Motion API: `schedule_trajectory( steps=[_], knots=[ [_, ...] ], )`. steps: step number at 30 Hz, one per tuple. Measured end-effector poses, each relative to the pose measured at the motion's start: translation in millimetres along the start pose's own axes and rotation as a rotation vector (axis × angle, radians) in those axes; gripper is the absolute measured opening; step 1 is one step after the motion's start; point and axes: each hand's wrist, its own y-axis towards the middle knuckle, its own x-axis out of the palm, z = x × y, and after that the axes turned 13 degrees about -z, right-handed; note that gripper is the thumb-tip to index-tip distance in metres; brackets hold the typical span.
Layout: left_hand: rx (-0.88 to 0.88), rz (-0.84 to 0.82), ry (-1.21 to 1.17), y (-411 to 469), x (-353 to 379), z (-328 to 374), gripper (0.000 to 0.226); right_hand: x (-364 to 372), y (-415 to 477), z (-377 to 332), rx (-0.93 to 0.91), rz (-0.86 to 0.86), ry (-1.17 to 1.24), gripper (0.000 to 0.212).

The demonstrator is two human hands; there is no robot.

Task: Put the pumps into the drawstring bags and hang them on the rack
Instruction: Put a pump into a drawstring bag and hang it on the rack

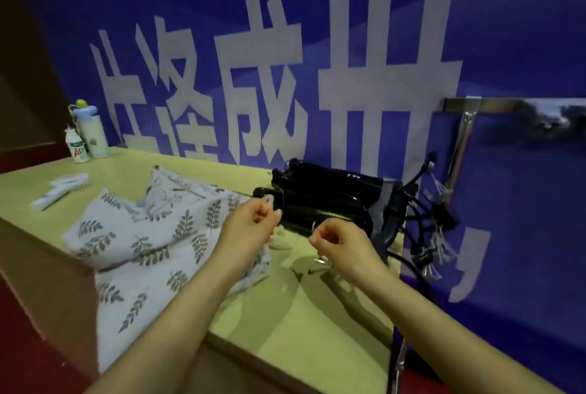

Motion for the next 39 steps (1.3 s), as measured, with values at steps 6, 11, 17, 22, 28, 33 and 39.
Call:
schedule_trajectory(
  steps=[6, 11, 17, 22, 28, 33, 39],
  knots=[
    [-0.047, 0.032, 0.23, -40, 1, -49, 0.03, 53, -13, 12, 0.106, 0.133, -0.276, 0.006],
    [-0.041, 0.166, 0.425, -50, 7, -58, 0.028, 57, -10, 15, 0.152, 0.127, -0.476, 0.027],
    [-0.239, 0.204, 0.782, -39, 22, -50, 0.066, 59, -6, 17, 0.172, 0.104, -0.55, 0.026],
    [-0.276, 0.16, 0.812, -26, 22, -47, 0.046, 58, -4, 19, 0.168, 0.103, -0.591, 0.022],
    [-0.132, 0.266, 0.694, -33, 17, -48, 0.028, 62, -6, 15, 0.164, 0.143, -0.662, 0.019],
    [-0.044, 0.391, 0.552, -57, 10, -40, 0.021, 63, -7, 13, 0.187, 0.169, -0.693, 0.008],
    [-0.014, 0.332, 0.122, -80, -2, -37, 0.007, 61, -17, 9, 0.156, 0.2, -0.587, 0.016]
  ],
)
